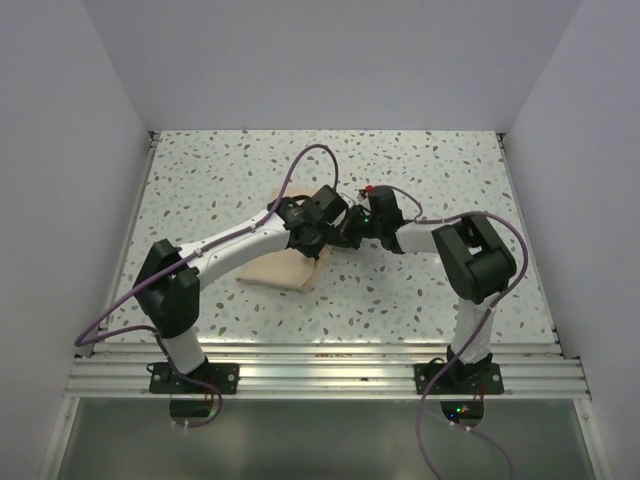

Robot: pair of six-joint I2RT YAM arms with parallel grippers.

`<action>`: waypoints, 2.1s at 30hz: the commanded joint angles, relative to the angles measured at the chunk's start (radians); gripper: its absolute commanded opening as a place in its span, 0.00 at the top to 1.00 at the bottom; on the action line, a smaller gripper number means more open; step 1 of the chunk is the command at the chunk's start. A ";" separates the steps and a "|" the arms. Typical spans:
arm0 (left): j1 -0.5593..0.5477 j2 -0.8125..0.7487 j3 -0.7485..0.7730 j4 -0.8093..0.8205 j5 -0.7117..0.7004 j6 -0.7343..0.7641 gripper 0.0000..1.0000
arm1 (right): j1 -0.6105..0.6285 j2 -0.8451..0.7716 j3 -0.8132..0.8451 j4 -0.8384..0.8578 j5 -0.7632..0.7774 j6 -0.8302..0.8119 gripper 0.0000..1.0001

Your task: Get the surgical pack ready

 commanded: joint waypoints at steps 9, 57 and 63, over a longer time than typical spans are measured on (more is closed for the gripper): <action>-0.003 -0.076 -0.037 0.075 0.032 0.003 1.00 | -0.020 0.066 0.094 0.078 0.063 0.063 1.00; 0.248 -0.240 -0.175 0.250 0.488 -0.100 0.52 | -0.221 -0.032 0.412 -0.654 -0.101 -0.536 0.89; 0.280 -0.223 -0.224 0.336 0.592 -0.135 0.60 | -0.161 0.075 0.570 -0.550 -0.232 -0.431 0.89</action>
